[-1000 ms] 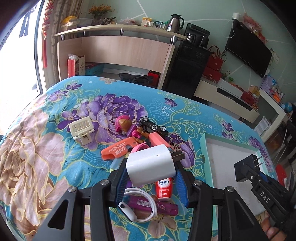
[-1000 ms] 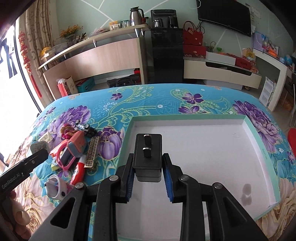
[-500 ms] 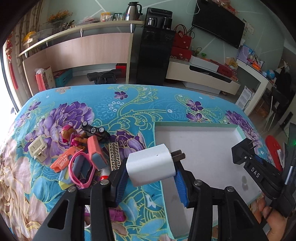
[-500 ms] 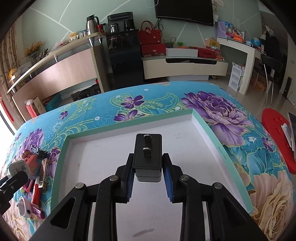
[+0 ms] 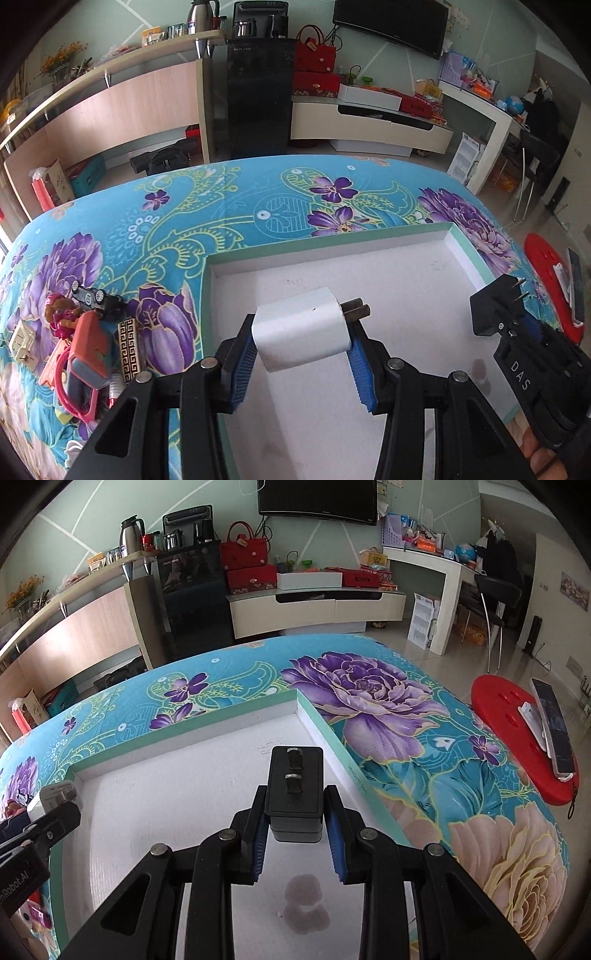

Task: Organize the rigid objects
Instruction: 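Lower the white charger into the tray and open the left tool while the right tool carries the black charger, then lower the black charger into the tray and open the right tool, then move the left tool to the white smartwatch and grasp its band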

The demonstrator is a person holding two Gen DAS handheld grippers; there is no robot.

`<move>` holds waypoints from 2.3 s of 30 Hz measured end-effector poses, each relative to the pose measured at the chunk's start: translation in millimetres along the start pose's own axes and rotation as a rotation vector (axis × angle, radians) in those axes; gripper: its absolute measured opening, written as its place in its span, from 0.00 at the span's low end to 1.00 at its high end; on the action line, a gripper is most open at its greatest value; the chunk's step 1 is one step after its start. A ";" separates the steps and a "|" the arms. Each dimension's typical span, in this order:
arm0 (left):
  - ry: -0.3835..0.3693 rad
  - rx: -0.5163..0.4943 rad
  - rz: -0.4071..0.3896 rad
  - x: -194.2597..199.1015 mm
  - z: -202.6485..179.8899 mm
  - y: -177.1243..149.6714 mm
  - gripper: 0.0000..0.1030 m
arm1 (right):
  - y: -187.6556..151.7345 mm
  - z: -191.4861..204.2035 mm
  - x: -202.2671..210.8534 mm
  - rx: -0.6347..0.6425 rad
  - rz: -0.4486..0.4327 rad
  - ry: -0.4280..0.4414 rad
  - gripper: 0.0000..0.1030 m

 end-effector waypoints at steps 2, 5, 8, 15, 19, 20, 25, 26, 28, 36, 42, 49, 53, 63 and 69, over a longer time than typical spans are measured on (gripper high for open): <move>0.002 0.001 0.008 -5.4 -1.8 -0.7 0.48 | -0.9 0.5 -1.2 -0.001 0.006 0.005 0.29; 0.011 0.009 0.007 -10.6 -0.1 -0.9 0.48 | -2.3 3.4 -3.2 0.008 0.016 0.010 0.29; 0.016 0.019 0.020 -16.4 1.7 -4.1 0.48 | -5.2 6.6 -7.1 0.011 0.040 0.029 0.29; 0.034 0.022 0.062 -25.5 2.6 -12.7 0.50 | -10.8 8.5 -13.2 0.013 0.079 0.031 0.29; 0.040 0.016 0.045 -20.4 2.9 -11.1 0.57 | -12.2 7.7 -13.9 0.003 0.090 0.034 0.29; 0.042 0.012 0.041 -18.7 2.7 -9.4 0.57 | -12.3 8.0 -13.5 0.003 0.089 0.034 0.29; 0.060 0.016 0.010 -3.9 7.0 -1.4 0.65 | -10.5 7.2 -12.4 -0.004 0.083 0.037 0.30; 0.068 0.021 0.003 -0.4 9.2 -0.2 0.69 | -9.2 6.6 -11.2 -0.009 0.075 0.041 0.32; 0.089 0.032 -0.011 6.4 15.7 2.2 0.73 | -6.7 5.6 -8.2 -0.011 0.059 0.033 0.40; 0.211 0.063 -0.047 25.8 51.8 0.7 1.00 | -2.4 12.8 -3.4 0.016 0.031 0.043 0.64; 0.256 0.104 -0.052 32.9 78.3 -4.9 1.00 | 1.7 20.6 1.6 0.041 -0.004 0.052 0.80; 0.300 0.177 -0.074 44.9 106.9 -16.7 1.00 | 4.5 33.0 8.3 0.063 -0.032 0.073 0.95; 0.327 0.214 -0.084 52.4 122.7 -23.6 1.00 | 7.0 43.0 14.7 0.087 -0.054 0.090 0.98; 0.400 0.301 -0.150 90.2 163.6 -33.7 1.00 | 17.5 89.2 50.8 0.113 -0.142 0.243 0.99; 0.414 0.338 -0.148 104.8 183.9 -48.1 1.00 | 5.2 134.8 59.9 0.144 -0.066 0.406 0.99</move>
Point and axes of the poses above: each gripper's, at about its wrist camera, not at the fingertips, and x roughly against the way its jaws point, z to its left, y to its top, the point moved 6 cm from there along -x, roughly the way its jaws point, and after that the axes turned 4 degrees about -z, right-handed, at the moved point
